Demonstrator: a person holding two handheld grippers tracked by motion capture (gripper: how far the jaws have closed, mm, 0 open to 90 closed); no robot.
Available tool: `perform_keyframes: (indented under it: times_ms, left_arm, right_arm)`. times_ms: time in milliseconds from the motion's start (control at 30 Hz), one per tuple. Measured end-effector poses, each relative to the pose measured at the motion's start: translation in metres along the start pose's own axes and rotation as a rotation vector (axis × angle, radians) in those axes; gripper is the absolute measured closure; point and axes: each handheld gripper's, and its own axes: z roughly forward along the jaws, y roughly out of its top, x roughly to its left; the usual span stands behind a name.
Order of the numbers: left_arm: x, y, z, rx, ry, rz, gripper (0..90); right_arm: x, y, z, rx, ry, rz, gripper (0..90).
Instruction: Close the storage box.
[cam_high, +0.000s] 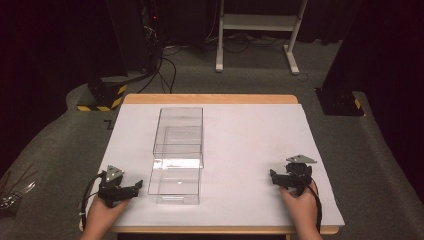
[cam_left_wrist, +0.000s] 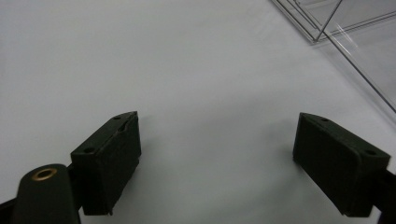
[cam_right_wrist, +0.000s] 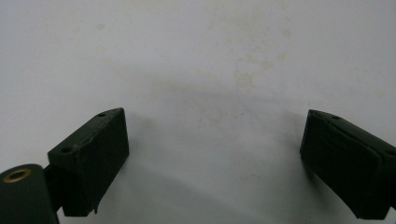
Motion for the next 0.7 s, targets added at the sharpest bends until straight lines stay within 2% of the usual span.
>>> perform_keyframes:
  times_ms: [700]
  left_arm:
    - [0.0,0.0004,0.0,0.004,-0.001,0.0,15.4]
  right_arm:
    - [-0.0004,-0.0004,0.0,-0.001,0.004,0.003,7.6]
